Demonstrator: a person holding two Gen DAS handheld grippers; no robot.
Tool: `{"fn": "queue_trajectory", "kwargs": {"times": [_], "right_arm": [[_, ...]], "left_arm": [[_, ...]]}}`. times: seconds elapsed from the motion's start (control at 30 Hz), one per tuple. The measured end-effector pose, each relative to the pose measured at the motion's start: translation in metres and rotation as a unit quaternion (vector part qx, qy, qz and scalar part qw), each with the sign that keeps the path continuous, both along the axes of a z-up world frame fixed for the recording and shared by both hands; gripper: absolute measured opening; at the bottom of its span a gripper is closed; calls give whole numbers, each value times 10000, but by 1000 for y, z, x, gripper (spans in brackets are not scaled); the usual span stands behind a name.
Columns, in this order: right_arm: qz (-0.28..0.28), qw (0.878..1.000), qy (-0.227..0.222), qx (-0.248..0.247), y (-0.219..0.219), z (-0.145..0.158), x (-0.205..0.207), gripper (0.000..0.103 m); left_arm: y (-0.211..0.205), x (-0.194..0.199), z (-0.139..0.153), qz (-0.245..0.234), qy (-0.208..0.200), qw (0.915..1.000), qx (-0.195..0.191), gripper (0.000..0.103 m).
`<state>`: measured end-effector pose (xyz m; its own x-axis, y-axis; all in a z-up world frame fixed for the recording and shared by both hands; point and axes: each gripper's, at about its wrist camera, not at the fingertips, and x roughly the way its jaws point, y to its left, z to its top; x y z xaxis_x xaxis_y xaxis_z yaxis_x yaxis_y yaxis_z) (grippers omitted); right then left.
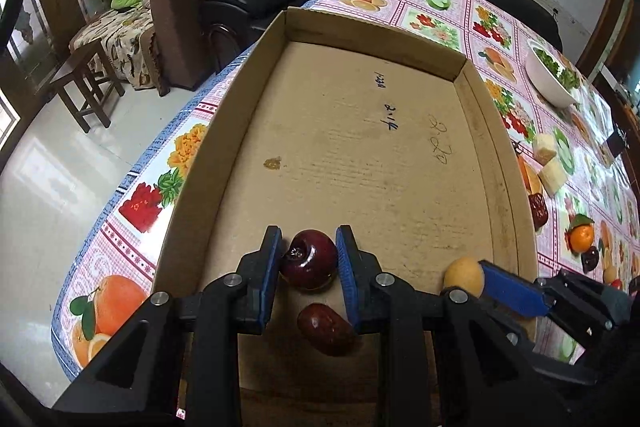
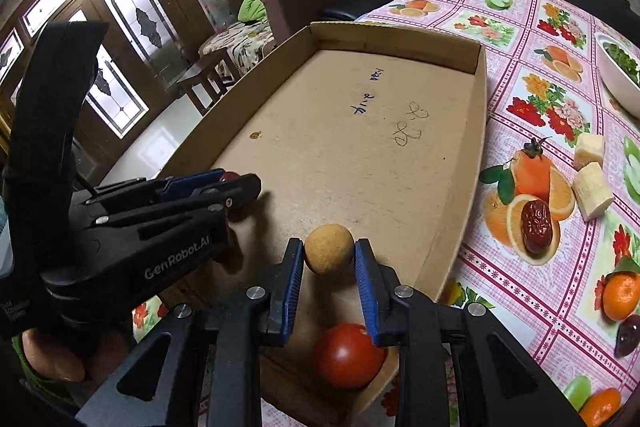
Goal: Organize fruits
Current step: 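Carry the plum and brown fruit into the box and open both tools, then withdraw both tools from the box toward the remaining fruits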
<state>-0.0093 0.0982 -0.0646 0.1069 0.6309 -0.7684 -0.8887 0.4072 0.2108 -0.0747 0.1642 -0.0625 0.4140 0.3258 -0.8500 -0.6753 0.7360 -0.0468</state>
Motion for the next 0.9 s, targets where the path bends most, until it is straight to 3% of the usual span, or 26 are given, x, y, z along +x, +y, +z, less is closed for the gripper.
{"fn": "queue_trajectory", "kwargs": {"times": [0.23,0.4,0.5,0.7,0.9], "right_arm": [[19,10000,-18,3,0,0,-1,27],[1,10000,29,87,-4,4,1,29],[-56,9998,58,185,-14,12,2,30],[-188,9982,-2,561,-53,37,-1,39],[-655,9951,83,732,-103,46,17,43]], "left_arm": [[1,8,-1,29,141,9998,150,26],[3,4,-3,69,139,9999,48,28],[0,2,1,62,78,9999,25,38],[-18,-3,17,46,-110,9998,127,45],[-45,-2,29,-93,-184,9995,235,46]]}}
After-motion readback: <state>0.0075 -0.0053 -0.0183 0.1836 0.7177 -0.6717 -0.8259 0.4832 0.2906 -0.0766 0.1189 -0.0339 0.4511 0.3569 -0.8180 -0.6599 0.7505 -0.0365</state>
